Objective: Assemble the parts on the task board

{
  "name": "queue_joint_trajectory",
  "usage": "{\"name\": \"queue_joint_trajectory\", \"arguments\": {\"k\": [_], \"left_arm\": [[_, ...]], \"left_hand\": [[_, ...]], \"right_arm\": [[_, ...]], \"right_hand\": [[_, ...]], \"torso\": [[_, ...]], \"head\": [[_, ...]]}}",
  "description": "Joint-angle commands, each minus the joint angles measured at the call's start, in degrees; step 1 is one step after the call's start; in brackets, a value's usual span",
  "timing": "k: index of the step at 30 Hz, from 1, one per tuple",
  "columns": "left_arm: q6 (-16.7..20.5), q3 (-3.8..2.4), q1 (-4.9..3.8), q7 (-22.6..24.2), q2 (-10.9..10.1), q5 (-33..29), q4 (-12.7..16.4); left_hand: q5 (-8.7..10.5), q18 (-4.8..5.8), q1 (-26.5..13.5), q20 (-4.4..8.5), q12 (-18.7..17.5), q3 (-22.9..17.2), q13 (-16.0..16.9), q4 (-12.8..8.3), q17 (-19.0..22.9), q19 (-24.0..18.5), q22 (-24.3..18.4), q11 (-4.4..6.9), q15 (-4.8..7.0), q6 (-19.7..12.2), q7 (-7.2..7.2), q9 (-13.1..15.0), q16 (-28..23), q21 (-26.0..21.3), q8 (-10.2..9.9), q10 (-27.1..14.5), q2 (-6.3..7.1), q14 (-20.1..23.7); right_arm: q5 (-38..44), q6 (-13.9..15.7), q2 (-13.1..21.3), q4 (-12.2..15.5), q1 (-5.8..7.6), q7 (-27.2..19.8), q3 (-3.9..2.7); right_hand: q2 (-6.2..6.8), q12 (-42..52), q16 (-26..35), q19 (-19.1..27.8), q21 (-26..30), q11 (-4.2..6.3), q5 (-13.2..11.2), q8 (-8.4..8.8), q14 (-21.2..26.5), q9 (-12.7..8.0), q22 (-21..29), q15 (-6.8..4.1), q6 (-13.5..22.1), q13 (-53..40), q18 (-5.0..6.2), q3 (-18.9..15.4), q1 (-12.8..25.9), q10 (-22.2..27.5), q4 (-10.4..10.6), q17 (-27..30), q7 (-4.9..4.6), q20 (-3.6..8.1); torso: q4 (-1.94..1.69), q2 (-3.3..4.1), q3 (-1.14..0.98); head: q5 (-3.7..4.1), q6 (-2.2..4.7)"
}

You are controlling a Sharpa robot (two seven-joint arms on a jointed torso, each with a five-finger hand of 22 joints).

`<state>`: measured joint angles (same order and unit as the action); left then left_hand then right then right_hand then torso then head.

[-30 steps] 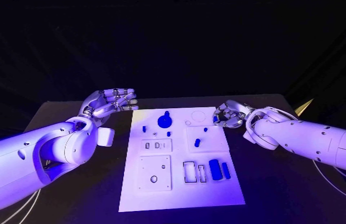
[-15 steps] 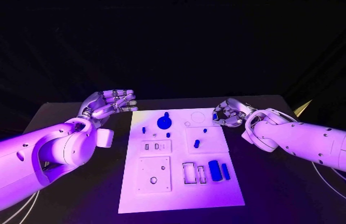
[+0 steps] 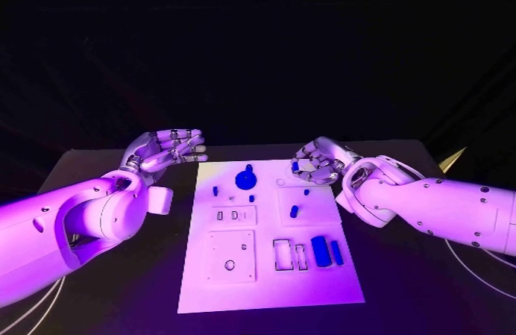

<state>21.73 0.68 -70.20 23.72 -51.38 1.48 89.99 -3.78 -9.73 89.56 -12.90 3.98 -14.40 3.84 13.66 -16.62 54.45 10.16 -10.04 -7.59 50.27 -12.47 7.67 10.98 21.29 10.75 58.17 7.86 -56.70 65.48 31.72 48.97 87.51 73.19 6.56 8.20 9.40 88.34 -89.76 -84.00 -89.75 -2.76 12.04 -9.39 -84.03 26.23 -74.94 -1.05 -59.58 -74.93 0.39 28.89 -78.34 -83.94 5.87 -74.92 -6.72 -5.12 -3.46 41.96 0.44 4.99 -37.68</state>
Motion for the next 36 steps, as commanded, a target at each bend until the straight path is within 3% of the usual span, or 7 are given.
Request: {"name": "queue_joint_trajectory", "arguments": {"k": [1,5,8,15,23,32,36], "left_arm": [[-0.75,0.00,-0.06,0.28,0.49,-0.07,-0.49],[-0.78,0.06,-0.07,0.19,1.18,-0.07,-1.28],[-0.77,0.10,-0.07,0.12,1.56,-0.06,-1.68],[-0.61,0.16,-0.08,-0.10,2.19,-0.06,-2.20],[-0.65,0.21,-0.08,-0.28,2.68,-0.06,-2.42],[-0.87,0.25,-0.08,-0.41,2.92,-0.06,-2.56],[-0.95,0.27,-0.08,-0.46,3.06,-0.04,-2.61]], "left_hand": [[0.32,-0.50,0.46,0.03,-0.13,0.01,-0.04,-0.27,-0.10,-0.30,0.08,0.00,-0.09,-0.06,-0.03,0.08,-0.29,0.27,0.39,0.45,0.14,0.38],[0.33,-0.50,0.46,0.03,-0.12,0.00,-0.04,-0.29,-0.14,-0.32,0.10,0.00,-0.09,-0.04,0.00,0.08,-0.30,0.30,0.40,0.48,0.13,0.38],[0.33,-0.50,0.46,0.03,-0.12,0.00,-0.04,-0.29,-0.14,-0.32,0.10,0.00,-0.09,-0.04,0.00,0.08,-0.30,0.30,0.40,0.48,0.13,0.38],[0.33,-0.50,0.43,0.03,-0.09,-0.02,-0.02,-0.28,-0.18,-0.35,0.13,0.03,-0.08,0.02,0.01,0.09,-0.31,0.35,0.44,0.56,0.10,0.37],[0.33,-0.50,0.39,0.03,-0.04,-0.03,-0.01,-0.26,-0.24,-0.38,0.16,0.06,-0.07,0.10,-0.03,0.11,-0.32,0.41,0.49,0.68,0.08,0.36],[0.33,-0.50,0.38,0.03,-0.02,-0.04,0.00,-0.26,-0.27,-0.40,0.18,0.07,-0.07,0.14,-0.05,0.12,-0.33,0.43,0.52,0.74,0.07,0.36],[0.33,-0.50,0.38,0.03,-0.02,-0.04,0.00,-0.26,-0.28,-0.41,0.18,0.07,-0.07,0.15,-0.06,0.12,-0.33,0.44,0.52,0.75,0.08,0.36]], "right_arm": [[5.77,2.07,-1.31,2.01,-0.28,7.46,0.08],[7.94,1.84,-3.66,4.01,-0.84,10.32,0.23],[9.36,1.63,-5.46,4.63,-1.37,11.74,0.40],[12.10,0.93,-9.17,4.55,-2.88,14.64,0.76],[15.08,0.45,-12.67,3.27,-5.13,16.54,1.08],[17.10,-0.34,-14.57,2.25,-6.16,17.75,1.18],[17.68,-0.41,-15.21,1.71,-6.89,18.00,1.24]], "right_hand": [[-0.61,-0.08,-0.22,-6.00,-0.25,0.51,-0.13,-0.32,-5.96,0.77,-15.06,-0.56,-0.27,-13.64,-0.39,0.36,0.19,-4.68,0.02,-15.04,-0.11,0.59],[-0.61,-0.03,-0.20,-6.00,-0.25,0.52,-0.11,-0.37,-5.95,0.82,-15.06,-0.58,-0.27,-13.68,-0.39,0.50,0.16,-4.72,-0.13,-14.98,-0.09,0.60],[-0.61,-0.03,-0.20,-6.00,-0.25,0.52,-0.11,-0.37,-5.95,0.82,-15.06,-0.58,-0.27,-13.68,-0.39,0.50,0.16,-4.72,-0.13,-14.98,-0.09,0.60],[-0.61,0.01,-0.16,-6.00,-0.25,0.53,-0.01,-0.49,-5.92,0.90,-15.06,-0.60,-0.32,-13.72,-0.39,0.67,0.30,-4.76,-0.28,-14.85,-0.09,0.63],[-0.54,-0.03,-0.12,-6.00,-0.25,0.52,0.15,-0.55,-5.89,0.97,-15.06,-0.60,-0.24,-13.69,-0.39,0.76,0.75,-4.74,-0.28,-14.72,-0.11,0.65],[-0.31,-0.10,-0.14,-6.00,-0.25,0.52,0.14,-0.60,-5.90,1.03,-15.06,-0.60,-0.17,-13.64,-0.39,0.77,1.15,-4.69,-0.34,-14.77,-0.11,0.66],[-0.21,-0.13,-0.11,-6.00,-0.25,0.51,0.13,-0.62,-5.88,1.05,-15.06,-0.61,-0.12,-13.61,-0.39,0.78,1.36,-4.67,-0.34,-14.66,-0.11,0.66]], "torso": [[-0.07,-0.41,0.17],[-0.20,-0.79,0.41],[-0.18,-1.00,0.60],[-0.14,-1.20,0.85],[-0.13,-1.02,0.78],[-0.24,-1.01,0.82],[-0.30,-1.03,0.70]], "head": [[-0.56,-0.55],[-1.44,-1.77],[-1.45,-2.37],[-1.90,-2.68],[-2.54,-3.18],[-2.98,-3.43],[-3.19,-3.51]]}}
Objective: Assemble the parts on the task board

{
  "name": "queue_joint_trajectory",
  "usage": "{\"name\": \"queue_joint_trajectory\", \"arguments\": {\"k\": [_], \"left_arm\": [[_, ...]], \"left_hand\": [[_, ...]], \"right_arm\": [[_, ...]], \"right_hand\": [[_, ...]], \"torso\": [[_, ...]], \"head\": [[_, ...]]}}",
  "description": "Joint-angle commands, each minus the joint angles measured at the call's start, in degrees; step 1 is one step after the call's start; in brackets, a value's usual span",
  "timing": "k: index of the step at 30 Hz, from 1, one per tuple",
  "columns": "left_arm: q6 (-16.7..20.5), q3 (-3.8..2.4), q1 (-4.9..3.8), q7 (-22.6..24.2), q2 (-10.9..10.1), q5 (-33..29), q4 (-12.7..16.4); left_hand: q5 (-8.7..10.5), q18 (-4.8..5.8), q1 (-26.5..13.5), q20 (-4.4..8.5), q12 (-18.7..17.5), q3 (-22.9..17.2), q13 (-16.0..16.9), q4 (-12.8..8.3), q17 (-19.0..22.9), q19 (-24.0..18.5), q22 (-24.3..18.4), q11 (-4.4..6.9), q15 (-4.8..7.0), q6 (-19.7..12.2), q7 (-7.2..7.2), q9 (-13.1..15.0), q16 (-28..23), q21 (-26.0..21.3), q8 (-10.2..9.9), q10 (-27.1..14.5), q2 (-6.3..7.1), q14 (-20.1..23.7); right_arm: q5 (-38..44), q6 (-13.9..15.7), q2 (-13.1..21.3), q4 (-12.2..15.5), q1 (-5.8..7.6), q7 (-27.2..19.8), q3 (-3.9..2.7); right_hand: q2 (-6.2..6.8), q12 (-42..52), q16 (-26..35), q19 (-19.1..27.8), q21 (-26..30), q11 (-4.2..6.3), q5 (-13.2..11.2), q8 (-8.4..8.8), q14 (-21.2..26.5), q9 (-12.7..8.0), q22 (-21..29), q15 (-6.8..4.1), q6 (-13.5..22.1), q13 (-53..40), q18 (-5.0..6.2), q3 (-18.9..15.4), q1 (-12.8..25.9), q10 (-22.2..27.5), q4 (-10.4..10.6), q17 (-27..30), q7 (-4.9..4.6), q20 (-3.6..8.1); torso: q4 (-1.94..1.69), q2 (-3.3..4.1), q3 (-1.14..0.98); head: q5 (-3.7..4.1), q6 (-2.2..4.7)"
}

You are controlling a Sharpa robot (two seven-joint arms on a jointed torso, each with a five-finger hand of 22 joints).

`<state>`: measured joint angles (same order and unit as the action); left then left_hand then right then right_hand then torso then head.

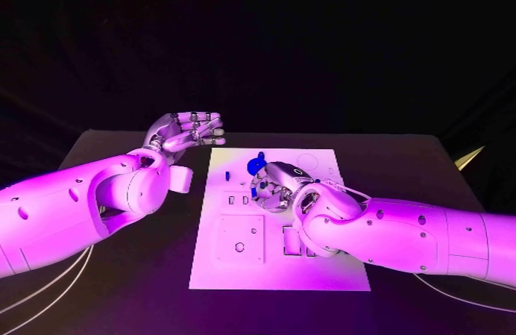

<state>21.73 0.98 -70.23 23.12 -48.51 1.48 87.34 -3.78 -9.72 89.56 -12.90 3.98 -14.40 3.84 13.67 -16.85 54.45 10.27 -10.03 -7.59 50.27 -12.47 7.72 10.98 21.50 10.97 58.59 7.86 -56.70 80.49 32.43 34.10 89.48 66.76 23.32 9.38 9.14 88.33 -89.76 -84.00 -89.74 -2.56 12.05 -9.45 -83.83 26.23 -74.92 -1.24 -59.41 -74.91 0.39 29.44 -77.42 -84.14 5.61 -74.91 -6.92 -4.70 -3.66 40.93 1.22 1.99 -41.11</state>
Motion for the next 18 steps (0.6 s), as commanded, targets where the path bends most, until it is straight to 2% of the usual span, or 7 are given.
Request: {"name": "queue_joint_trajectory", "arguments": {"k": [1,6,9,18], "left_arm": [[-0.95,-0.02,-0.05,0.14,0.19,-0.04,0.04],[-1.07,0.00,-0.05,0.09,0.27,-0.02,0.00],[-1.09,0.00,-0.05,0.07,0.30,-0.02,-0.04],[-1.16,0.01,-0.05,0.05,0.35,0.02,0.00]], "left_hand": [[0.33,-0.51,0.38,0.04,-0.02,-0.05,0.00,-0.27,-0.05,-0.41,0.07,0.05,-0.07,0.15,-0.06,0.08,-0.33,0.23,0.30,0.32,0.08,0.36],[0.33,-0.51,0.37,0.04,-0.01,-0.04,0.01,-0.27,-0.06,-0.42,0.08,0.06,-0.06,0.18,-0.09,0.09,-0.34,0.25,0.32,0.35,0.08,0.36],[0.33,-0.51,0.37,0.04,-0.01,-0.04,0.01,-0.27,-0.06,-0.42,0.08,0.06,-0.06,0.18,-0.09,0.09,-0.34,0.25,0.32,0.35,0.08,0.36],[0.33,-0.51,0.37,0.04,-0.01,-0.04,0.01,-0.27,-0.06,-0.42,0.08,0.06,-0.06,0.18,-0.09,0.09,-0.34,0.25,0.32,0.35,0.08,0.36]], "right_arm": [[2.70,-1.11,-0.36,-0.28,-0.50,1.24,0.07],[3.36,-0.88,-0.59,-0.54,-0.97,1.09,0.09],[3.62,-1.08,-0.79,-0.79,-1.08,1.14,0.10],[4.36,-1.70,-1.46,-1.73,-1.37,1.61,0.11]], "right_hand": [[0.05,-0.12,-0.11,-6.00,-0.26,0.31,0.12,-0.57,-6.08,1.05,-15.08,-0.41,-0.28,-13.63,-0.39,0.23,0.43,-4.46,-0.09,-14.67,0.09,0.25],[0.14,-0.16,-0.11,-6.00,-0.26,0.31,0.11,-0.56,-6.08,1.06,-15.08,-0.41,-0.22,-13.61,-0.39,0.24,0.60,-4.44,-0.10,-14.69,0.09,0.26],[0.23,-0.13,-0.12,-6.00,-0.26,0.31,0.09,-0.57,-6.09,1.08,-15.08,-0.41,-0.18,-13.63,-0.39,0.23,0.71,-4.46,-0.12,-14.71,0.09,0.26],[0.73,-0.16,-0.13,-6.00,-0.26,0.30,-0.48,-0.63,-6.09,1.15,-15.08,-0.40,0.01,-13.61,-0.39,0.21,1.52,-4.44,-0.21,-14.75,0.07,0.26]], "torso": [[-0.09,0.00,-0.08],[-0.12,-0.05,-0.05],[0.02,-0.06,0.03],[0.01,-0.03,-0.01]], "head": [[-0.18,-0.08],[-0.22,-0.16],[-0.33,-0.17],[-0.40,-0.55]]}}
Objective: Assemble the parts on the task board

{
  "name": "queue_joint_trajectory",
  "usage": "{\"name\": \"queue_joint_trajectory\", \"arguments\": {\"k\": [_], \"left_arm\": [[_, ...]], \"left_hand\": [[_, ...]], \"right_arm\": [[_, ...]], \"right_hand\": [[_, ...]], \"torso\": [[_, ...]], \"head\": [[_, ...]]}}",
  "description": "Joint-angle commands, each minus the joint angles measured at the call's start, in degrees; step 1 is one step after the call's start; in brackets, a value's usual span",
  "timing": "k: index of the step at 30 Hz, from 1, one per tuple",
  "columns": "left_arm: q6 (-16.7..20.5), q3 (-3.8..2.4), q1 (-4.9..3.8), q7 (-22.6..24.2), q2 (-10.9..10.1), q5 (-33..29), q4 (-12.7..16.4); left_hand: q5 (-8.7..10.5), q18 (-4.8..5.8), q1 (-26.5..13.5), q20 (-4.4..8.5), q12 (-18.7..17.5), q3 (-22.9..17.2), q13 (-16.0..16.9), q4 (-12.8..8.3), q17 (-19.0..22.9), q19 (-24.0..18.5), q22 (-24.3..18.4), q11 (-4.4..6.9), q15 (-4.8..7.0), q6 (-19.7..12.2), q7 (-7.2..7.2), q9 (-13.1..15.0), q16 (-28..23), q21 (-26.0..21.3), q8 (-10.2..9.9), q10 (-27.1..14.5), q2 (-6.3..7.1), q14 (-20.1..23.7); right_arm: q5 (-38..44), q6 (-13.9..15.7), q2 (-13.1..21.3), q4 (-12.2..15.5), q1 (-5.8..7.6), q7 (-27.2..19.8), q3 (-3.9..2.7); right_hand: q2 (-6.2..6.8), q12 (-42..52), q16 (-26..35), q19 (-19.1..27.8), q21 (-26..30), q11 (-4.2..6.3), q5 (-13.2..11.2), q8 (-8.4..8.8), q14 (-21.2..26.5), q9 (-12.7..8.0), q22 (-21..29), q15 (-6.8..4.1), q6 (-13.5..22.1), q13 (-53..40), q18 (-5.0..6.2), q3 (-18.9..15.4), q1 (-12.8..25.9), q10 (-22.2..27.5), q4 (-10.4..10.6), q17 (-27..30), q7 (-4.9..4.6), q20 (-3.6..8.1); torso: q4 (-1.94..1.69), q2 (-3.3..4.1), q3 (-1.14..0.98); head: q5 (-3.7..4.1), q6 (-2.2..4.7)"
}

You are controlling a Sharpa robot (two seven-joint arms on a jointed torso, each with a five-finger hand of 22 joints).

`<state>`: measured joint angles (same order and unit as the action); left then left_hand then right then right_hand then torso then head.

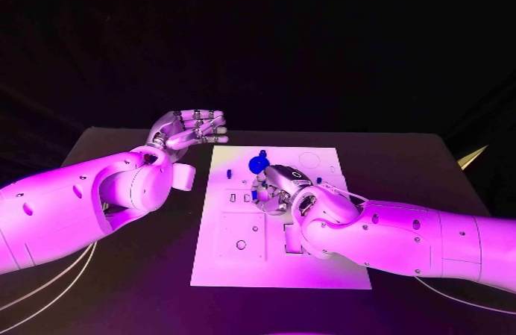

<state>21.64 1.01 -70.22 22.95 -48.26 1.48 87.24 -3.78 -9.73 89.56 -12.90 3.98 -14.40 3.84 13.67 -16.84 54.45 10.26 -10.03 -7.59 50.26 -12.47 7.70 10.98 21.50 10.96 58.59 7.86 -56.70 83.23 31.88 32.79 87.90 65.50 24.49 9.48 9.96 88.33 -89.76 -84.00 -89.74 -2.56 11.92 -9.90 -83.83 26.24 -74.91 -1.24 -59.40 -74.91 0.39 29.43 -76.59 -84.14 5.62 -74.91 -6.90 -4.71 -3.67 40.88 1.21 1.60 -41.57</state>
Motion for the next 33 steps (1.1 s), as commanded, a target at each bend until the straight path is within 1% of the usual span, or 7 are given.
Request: {"name": "queue_joint_trajectory", "arguments": {"k": [1,9,11,18,21,31,33], "left_arm": [[-1.08,-0.03,-0.06,0.21,0.10,0.03,0.10],[-1.05,-0.03,-0.06,0.21,0.06,0.06,0.09],[-1.05,-0.03,-0.06,0.21,0.07,0.07,0.08],[-1.08,-0.03,-0.06,0.18,0.04,0.07,0.06],[-1.13,-0.03,-0.06,0.13,0.01,0.07,0.08],[-1.09,-0.03,-0.06,0.13,-0.19,0.08,0.10],[-1.09,-0.03,-0.06,0.12,-0.22,0.08,0.11]], "left_hand": [[0.33,-0.50,0.37,0.04,-0.01,-0.05,0.01,-0.27,-0.07,-0.42,0.09,0.06,-0.06,0.18,-0.09,0.10,-0.34,0.25,0.32,0.36,0.08,0.36],[0.33,-0.50,0.37,0.04,-0.01,-0.05,0.01,-0.27,-0.07,-0.42,0.09,0.06,-0.06,0.18,-0.09,0.10,-0.34,0.25,0.32,0.36,0.08,0.36],[0.33,-0.50,0.37,0.04,-0.01,-0.05,0.01,-0.27,-0.07,-0.42,0.09,0.06,-0.06,0.18,-0.09,0.10,-0.34,0.25,0.32,0.36,0.08,0.36],[0.33,-0.51,0.35,0.04,0.02,-0.06,0.01,-0.28,-0.16,-0.50,0.14,0.05,-0.06,0.25,-0.12,0.11,-0.37,0.34,0.36,0.48,0.12,0.37],[0.33,-0.51,0.36,0.04,0.01,-0.06,0.01,-0.30,-0.19,-0.52,0.16,0.05,-0.06,0.24,-0.11,0.11,-0.38,0.37,0.36,0.48,0.13,0.38],[0.32,-0.51,0.40,0.04,-0.02,-0.08,0.00,-0.34,-0.23,-0.55,0.18,0.04,-0.07,0.19,-0.11,0.10,-0.41,0.40,0.34,0.46,0.16,0.39],[0.32,-0.51,0.40,0.04,-0.02,-0.08,0.00,-0.34,-0.23,-0.55,0.18,0.04,-0.07,0.19,-0.11,0.10,-0.41,0.40,0.34,0.46,0.16,0.39]], "right_arm": [[1.66,-1.17,-0.20,-0.20,-0.13,0.47,0.01],[2.06,-1.63,-0.60,-0.62,-0.20,0.67,0.01],[2.19,-1.82,-0.71,-0.76,-0.21,0.70,0.01],[2.46,-2.17,-1.00,-1.08,-0.27,0.71,0.02],[2.55,-2.48,-1.11,-1.24,-0.29,0.65,0.03],[2.61,-3.43,-1.25,-1.67,-0.31,0.57,0.04],[2.61,-3.61,-1.27,-1.71,-0.31,0.51,0.05]], "right_hand": [[0.01,-0.24,-0.11,-6.00,-0.26,0.29,-0.47,-0.18,-6.08,1.15,-15.09,-0.40,0.04,-13.55,-0.39,0.21,0.84,-4.39,-0.22,-14.69,0.03,0.26],[0.67,-0.35,-0.10,-6.00,-0.26,0.21,-1.29,-0.16,-6.07,1.18,-15.09,-0.35,0.36,-13.47,-0.39,0.03,1.73,-4.30,-0.26,-14.65,-0.05,0.23],[0.72,-0.40,-0.11,-6.00,-0.26,0.20,-1.39,-0.15,-6.08,1.18,-15.09,-0.34,0.40,-13.44,-0.39,0.01,1.81,-4.27,-0.27,-14.68,-0.06,0.22],[0.91,-0.52,-0.08,-6.00,-0.26,0.16,-1.76,-0.07,-6.06,1.15,-15.09,-0.31,0.64,-13.34,-0.39,0.00,2.00,-4.17,-0.34,-14.59,-0.12,0.20],[0.99,-0.65,-0.07,-6.00,-0.26,0.14,-1.88,-0.03,-6.05,1.13,-15.09,-0.30,0.74,-13.24,-0.39,0.01,2.03,-4.07,-0.39,-14.58,-0.14,0.19],[1.63,-1.44,0.00,-6.00,-0.26,-0.36,-2.77,0.77,-6.00,0.76,-15.09,0.08,2.24,-12.64,-0.39,0.15,2.49,-3.44,-0.71,-14.35,-0.75,-0.06],[1.99,-1.67,0.01,-6.00,-0.26,-0.54,-3.03,1.07,-5.99,0.62,-15.09,0.23,2.75,-12.46,-0.39,0.13,2.57,-3.25,-0.89,-14.32,-0.96,-0.19]], "torso": [[0.01,0.03,0.01],[-0.04,-0.01,0.01],[-0.01,-0.01,-0.01],[0.08,-0.02,0.00],[0.04,-0.01,0.01],[0.01,-0.03,0.04],[0.02,-0.05,0.01]], "head": [[0.00,-0.09],[-0.06,-0.29],[-0.07,-0.46],[-0.10,-0.39],[0.16,-0.44],[-0.01,-0.54],[0.01,-0.57]]}}
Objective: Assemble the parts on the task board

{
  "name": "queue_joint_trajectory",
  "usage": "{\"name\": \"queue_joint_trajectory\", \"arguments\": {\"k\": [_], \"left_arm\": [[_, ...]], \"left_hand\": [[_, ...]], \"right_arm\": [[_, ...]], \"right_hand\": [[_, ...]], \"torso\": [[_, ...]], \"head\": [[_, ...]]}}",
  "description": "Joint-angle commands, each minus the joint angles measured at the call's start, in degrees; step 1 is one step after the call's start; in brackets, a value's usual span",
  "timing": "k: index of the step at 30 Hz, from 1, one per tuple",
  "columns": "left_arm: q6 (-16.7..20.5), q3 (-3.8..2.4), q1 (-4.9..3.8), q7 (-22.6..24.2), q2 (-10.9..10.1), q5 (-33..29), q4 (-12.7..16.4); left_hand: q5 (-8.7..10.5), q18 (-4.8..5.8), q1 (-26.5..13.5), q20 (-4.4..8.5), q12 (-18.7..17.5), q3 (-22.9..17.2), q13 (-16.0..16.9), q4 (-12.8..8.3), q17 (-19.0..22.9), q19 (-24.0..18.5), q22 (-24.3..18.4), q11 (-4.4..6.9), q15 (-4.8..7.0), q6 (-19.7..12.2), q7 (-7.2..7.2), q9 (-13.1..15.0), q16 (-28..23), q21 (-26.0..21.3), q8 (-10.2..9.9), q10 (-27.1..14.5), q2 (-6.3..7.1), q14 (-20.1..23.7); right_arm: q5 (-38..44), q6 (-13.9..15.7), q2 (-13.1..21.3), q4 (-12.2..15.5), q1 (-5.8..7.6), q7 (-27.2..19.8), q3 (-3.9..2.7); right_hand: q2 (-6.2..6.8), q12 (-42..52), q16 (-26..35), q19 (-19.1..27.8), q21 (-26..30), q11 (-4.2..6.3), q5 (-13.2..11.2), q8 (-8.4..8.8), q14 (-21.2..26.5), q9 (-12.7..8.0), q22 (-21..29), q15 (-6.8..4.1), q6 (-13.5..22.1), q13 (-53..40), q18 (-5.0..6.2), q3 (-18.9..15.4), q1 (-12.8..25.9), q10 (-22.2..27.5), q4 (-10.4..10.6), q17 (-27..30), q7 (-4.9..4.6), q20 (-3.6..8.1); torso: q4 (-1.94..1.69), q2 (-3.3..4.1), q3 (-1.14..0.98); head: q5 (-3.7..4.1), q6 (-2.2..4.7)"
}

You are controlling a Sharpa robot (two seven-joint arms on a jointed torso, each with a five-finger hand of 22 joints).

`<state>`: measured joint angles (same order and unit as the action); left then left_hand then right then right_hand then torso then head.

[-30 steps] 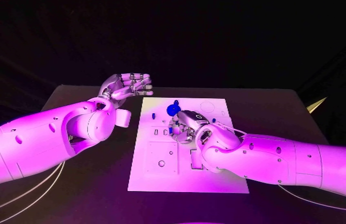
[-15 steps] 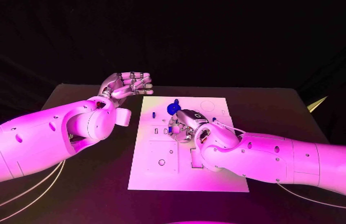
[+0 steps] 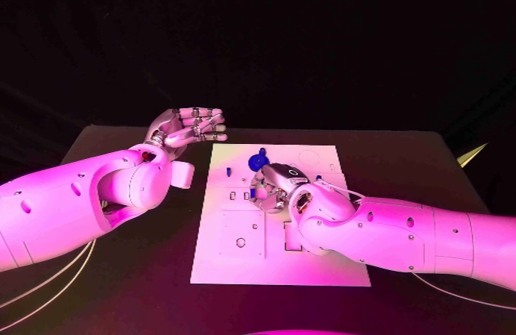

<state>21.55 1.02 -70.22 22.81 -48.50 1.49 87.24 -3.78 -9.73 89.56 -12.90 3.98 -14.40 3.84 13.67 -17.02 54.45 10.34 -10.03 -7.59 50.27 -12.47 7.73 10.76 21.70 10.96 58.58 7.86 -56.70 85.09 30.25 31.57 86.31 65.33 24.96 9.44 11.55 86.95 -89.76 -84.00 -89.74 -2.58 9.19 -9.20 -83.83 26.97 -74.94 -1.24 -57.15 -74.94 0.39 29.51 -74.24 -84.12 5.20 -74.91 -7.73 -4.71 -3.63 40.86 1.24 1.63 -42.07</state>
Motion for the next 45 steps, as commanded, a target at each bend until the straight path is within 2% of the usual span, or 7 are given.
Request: {"name": "queue_joint_trajectory", "arguments": {"k": [1,14,20,28,35,42,45], "left_arm": [[-0.98,-0.04,-0.06,0.27,0.01,0.06,0.11],[-1.00,-0.04,-0.06,0.19,-0.11,0.06,0.11],[-1.03,-0.04,-0.06,0.15,-0.15,0.06,0.09],[-1.05,-0.04,-0.06,0.09,-0.19,0.07,0.04],[-0.96,-0.04,-0.06,-0.70,-0.23,1.05,-0.26],[-1.66,-0.03,-0.06,-5.49,-0.01,6.34,-1.22],[-2.73,-0.03,-0.06,-9.03,0.29,9.50,-1.92]], "left_hand": [[0.32,-0.51,0.40,0.04,-0.02,-0.08,0.00,-0.34,-0.05,-0.56,0.09,0.04,-0.07,0.19,-0.11,0.07,-0.18,0.20,0.34,0.46,0.16,0.39],[0.32,-0.51,0.40,0.04,-0.02,-0.08,0.00,-0.34,-0.05,-0.56,0.09,0.04,-0.07,0.19,-0.11,0.07,-0.18,0.20,0.34,0.46,0.16,0.39],[0.32,-0.51,0.40,0.04,-0.02,-0.08,0.00,-0.34,-0.05,-0.56,0.09,0.04,-0.07,0.19,-0.11,0.07,-0.18,0.20,0.34,0.46,0.16,0.39],[0.32,-0.50,0.45,0.03,-0.10,-0.15,-0.03,-0.42,-0.17,-0.66,0.17,0.01,-0.09,0.10,-0.13,0.04,-0.26,0.33,0.30,0.40,0.17,0.45],[0.34,-0.53,0.23,0.04,-0.17,-0.07,-0.06,-0.36,-0.42,-0.68,0.28,-0.03,-0.04,-0.06,-0.21,0.00,-0.11,0.55,0.22,0.26,0.25,0.12],[0.16,-0.73,-3.57,0.98,1.87,1.57,0.69,2.35,-4.21,1.98,2.16,0.31,1.10,-1.50,-0.81,-0.24,4.31,4.37,-0.25,2.01,0.46,-4.51],[-0.02,-0.71,-6.49,2.56,5.58,2.42,2.26,2.78,-9.88,5.39,4.88,1.37,2.70,-1.55,-0.22,0.56,12.35,9.37,2.04,3.86,0.15,-9.09]], "right_arm": [[0.75,-2.03,-0.06,-0.14,-0.14,0.02,0.09],[0.76,-2.07,-0.06,-0.13,-0.14,-0.43,0.12],[0.75,-1.15,-0.04,-0.02,-0.14,-0.93,0.12],[0.86,1.13,0.41,0.76,-0.14,-1.71,0.12],[0.93,4.57,2.38,3.10,-0.05,-3.15,-0.01],[-7.38,9.91,7.28,6.69,2.09,-12.99,-0.83],[-15.15,10.49,9.85,7.40,3.70,-19.07,-1.03]], "right_hand": [[0.40,-0.29,0.01,-6.00,-0.26,-0.52,-0.30,0.37,-5.99,-0.11,-15.06,0.23,0.50,-12.43,-0.39,0.05,0.21,-3.27,-0.47,-14.32,-0.13,-0.18],[1.73,-1.50,0.04,-6.00,-0.26,-1.26,-1.19,1.56,-5.97,-0.75,-15.06,0.88,2.35,-11.51,-0.39,-0.45,0.88,-2.27,-0.74,-14.24,-0.94,-0.77],[2.42,-2.21,0.02,-6.00,-0.26,-1.79,-4.19,2.67,-5.99,-1.51,-15.06,1.37,4.14,-10.96,-0.39,-2.18,1.39,-1.67,-0.41,-14.32,-1.47,-1.28],[0.62,-4.11,-0.02,-6.00,-0.26,-2.55,-4.52,4.24,-6.02,-3.73,-15.06,2.10,6.87,-9.36,-0.39,-15.31,-2.42,0.06,2.76,-14.46,-2.46,-2.16],[0.30,-4.34,-0.01,-6.00,-0.26,-2.81,-4.23,4.46,-6.01,-4.39,-15.06,2.32,7.11,-9.04,-0.39,-19.05,-4.91,0.32,5.25,-14.43,-2.52,-2.25],[0.17,-4.21,0.07,-6.00,-0.26,-3.12,-4.09,4.73,-5.96,-5.29,-15.06,2.62,7.76,-8.95,-0.39,-22.17,-8.69,0.33,10.01,-14.22,-2.85,-2.54],[-0.49,-4.41,0.18,-6.00,-0.26,-2.93,-4.19,4.11,-5.87,-5.19,-15.06,2.48,6.82,-8.75,-0.39,-21.83,-9.46,0.55,10.61,-13.89,-2.61,-2.46]], "torso": [[-0.01,-0.03,-0.02],[0.01,-0.03,-0.03],[0.03,-0.02,-0.04],[0.00,-0.04,-0.03],[0.10,-0.16,-0.09],[0.37,-0.41,-0.21],[0.54,-0.60,-0.24]], "head": [[-0.05,-0.09],[-0.15,-0.19],[-0.12,-0.08],[-0.02,-0.04],[-0.07,0.12],[-0.24,0.77],[-0.38,0.92]]}}
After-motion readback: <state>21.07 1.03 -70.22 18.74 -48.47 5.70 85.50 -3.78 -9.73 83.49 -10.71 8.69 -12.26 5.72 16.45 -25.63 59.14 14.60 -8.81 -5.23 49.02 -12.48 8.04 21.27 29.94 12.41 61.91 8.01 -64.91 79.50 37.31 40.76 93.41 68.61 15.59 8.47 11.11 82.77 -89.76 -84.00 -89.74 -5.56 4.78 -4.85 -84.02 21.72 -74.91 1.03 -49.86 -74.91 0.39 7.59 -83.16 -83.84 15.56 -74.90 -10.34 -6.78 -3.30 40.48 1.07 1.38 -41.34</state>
